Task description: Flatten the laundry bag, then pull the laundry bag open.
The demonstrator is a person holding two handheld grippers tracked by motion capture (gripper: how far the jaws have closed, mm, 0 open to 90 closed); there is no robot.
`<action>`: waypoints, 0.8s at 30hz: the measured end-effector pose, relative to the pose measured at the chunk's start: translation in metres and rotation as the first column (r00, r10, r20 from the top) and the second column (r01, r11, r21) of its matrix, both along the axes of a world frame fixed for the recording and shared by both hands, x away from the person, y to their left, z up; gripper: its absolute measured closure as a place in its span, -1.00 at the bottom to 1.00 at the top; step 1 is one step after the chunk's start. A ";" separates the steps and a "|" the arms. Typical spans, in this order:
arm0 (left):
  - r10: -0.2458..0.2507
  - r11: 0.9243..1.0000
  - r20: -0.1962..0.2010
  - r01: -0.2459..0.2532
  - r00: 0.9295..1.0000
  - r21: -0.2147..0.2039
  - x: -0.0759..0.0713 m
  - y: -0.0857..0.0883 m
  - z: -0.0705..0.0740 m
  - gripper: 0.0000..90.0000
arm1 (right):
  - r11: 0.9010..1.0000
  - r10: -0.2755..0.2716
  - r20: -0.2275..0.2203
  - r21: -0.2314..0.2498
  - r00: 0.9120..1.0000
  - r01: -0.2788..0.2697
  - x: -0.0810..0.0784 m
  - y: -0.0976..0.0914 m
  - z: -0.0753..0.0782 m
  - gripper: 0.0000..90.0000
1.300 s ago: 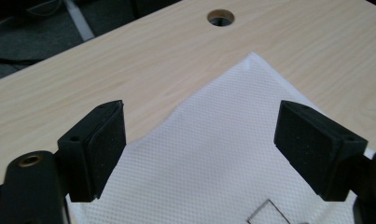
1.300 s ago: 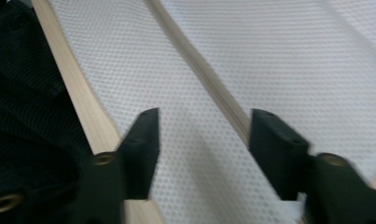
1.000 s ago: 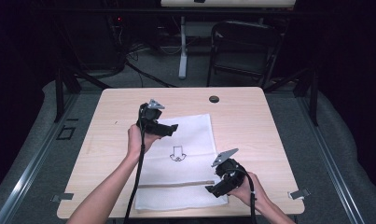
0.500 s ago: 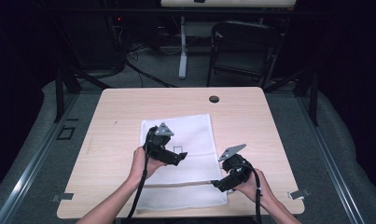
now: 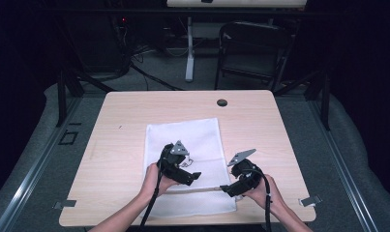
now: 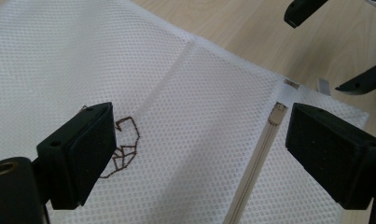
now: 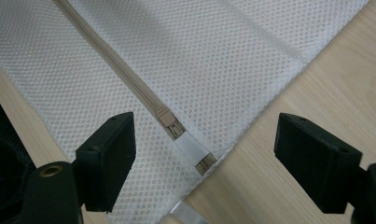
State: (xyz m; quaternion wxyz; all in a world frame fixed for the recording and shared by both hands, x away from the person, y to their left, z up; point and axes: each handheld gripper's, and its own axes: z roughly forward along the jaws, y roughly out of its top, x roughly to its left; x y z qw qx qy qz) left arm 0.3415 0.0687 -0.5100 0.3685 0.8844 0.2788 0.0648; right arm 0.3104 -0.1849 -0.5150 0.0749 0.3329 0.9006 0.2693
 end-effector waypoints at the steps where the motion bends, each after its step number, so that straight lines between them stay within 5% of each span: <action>1: -0.005 1.000 -0.004 0.005 1.000 -0.001 -0.001 -0.002 -0.001 -0.80 | 1.000 0.002 0.003 0.002 1.000 -0.002 0.000 0.000 0.000 -0.53; 7: -0.046 0.999 -0.014 0.046 0.999 0.018 -0.005 -0.015 -0.010 -0.75 | 1.000 -0.003 -0.014 -0.013 1.000 0.003 0.002 0.000 -0.004 -0.39; 16: -0.127 0.992 -0.017 0.127 0.992 0.011 -0.013 -0.037 -0.021 -0.52 | 1.000 -0.004 -0.034 -0.005 0.999 0.004 0.006 -0.003 -0.010 0.55; 24: -0.224 0.974 -0.067 0.226 0.972 0.019 -0.017 -0.054 -0.039 -0.05 | 1.000 0.013 -0.059 -0.026 0.998 -0.014 0.005 0.001 -0.022 0.97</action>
